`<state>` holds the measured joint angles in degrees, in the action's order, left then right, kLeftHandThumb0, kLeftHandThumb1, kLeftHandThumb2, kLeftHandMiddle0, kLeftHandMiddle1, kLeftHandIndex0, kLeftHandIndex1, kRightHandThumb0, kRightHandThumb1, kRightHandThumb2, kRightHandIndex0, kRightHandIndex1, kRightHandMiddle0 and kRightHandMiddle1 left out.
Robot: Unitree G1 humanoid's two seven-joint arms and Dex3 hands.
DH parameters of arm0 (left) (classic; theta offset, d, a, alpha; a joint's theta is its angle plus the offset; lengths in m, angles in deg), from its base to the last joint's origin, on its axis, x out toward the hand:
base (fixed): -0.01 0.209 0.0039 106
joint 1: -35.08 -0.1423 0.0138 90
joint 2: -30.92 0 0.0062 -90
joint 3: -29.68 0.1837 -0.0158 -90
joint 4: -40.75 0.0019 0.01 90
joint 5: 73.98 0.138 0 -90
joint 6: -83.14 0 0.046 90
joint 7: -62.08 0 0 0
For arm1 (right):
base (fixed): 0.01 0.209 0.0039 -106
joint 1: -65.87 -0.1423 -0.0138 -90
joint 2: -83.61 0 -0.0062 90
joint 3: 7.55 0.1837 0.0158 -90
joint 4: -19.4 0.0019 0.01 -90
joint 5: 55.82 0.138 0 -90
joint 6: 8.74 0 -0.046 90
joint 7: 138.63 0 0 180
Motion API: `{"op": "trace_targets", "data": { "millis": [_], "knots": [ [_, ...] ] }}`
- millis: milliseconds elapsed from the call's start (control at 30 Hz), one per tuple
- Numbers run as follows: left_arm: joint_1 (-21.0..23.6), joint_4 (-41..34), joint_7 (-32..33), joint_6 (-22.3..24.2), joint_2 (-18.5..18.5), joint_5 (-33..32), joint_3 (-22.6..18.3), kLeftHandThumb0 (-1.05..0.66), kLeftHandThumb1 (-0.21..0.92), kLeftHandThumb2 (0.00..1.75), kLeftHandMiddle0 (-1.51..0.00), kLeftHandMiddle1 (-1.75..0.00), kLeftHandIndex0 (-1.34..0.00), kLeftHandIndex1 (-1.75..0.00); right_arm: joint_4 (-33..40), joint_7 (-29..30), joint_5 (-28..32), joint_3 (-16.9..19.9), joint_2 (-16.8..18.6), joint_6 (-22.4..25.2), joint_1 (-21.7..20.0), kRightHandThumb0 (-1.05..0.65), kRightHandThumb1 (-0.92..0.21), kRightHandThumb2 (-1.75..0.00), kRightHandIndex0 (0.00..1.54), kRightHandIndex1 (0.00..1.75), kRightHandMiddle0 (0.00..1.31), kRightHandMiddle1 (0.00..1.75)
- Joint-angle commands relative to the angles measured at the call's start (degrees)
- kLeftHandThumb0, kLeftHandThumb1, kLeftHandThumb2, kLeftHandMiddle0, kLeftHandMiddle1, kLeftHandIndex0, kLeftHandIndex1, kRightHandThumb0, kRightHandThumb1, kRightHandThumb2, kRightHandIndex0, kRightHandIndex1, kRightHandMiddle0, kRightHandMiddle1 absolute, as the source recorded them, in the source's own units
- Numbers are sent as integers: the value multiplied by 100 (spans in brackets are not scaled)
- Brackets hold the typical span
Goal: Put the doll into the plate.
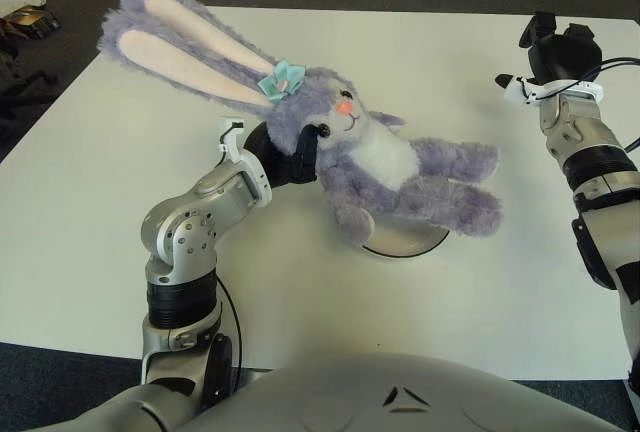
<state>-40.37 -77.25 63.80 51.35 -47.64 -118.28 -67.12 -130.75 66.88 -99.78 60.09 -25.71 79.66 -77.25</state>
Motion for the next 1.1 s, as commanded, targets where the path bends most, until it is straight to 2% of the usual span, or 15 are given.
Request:
{"op": "trace_targets", "data": {
  "millis": [0,200,400,433,467,500,533,633,867,1067],
  "knots": [
    [-73,-72,-201,-127,-57,-6,63,0,16,151,-74,-174,-49,-175,47,-141,7,-20,-76,29,-129,37,-70,-82,31,175,0,160],
    [-90,-63,-376,-156,-155,19,129,0,15,153,-75,-174,-50,-175,56,-210,20,-5,-68,48,-120,36,-71,-81,31,175,0,158],
    [-134,-17,-753,-411,-346,198,330,0,13,155,-76,-174,-51,-175,69,-284,54,18,-55,74,-119,36,-72,-80,30,175,0,159],
    [-136,9,-819,-430,-358,179,328,0,13,153,-77,-172,-51,-175,73,-286,60,23,-53,77,-116,36,-71,-80,30,175,0,159],
    [-137,39,-873,-426,-360,139,315,0,14,145,-83,-151,-53,-175,75,-284,65,28,-51,80,-114,36,-71,-80,31,175,0,161],
    [-135,95,-965,-388,-359,42,279,0,14,145,-83,-151,-53,-175,91,-301,66,27,-48,92,-114,36,-71,-80,31,175,0,161],
    [-131,131,-1022,-352,-356,-28,257,0,17,139,-85,-142,-53,-175,102,-317,67,25,-47,103,-114,36,-71,-80,31,175,0,161],
    [-112,167,-1080,-281,-364,-111,240,0,21,130,-86,-131,-52,-175,137,-354,74,29,-39,131,-110,36,-71,-80,31,175,0,163],
    [-119,54,-938,-264,-390,79,410,0,29,119,-84,-125,-47,-175,241,-416,108,58,-27,179,-75,37,-70,-82,32,175,0,169],
    [-206,-16,-1052,-484,-410,333,648,0,29,120,-84,-126,-46,-175,329,-446,99,62,-40,201,-33,37,-65,-89,35,175,0,173]
  ]
}}
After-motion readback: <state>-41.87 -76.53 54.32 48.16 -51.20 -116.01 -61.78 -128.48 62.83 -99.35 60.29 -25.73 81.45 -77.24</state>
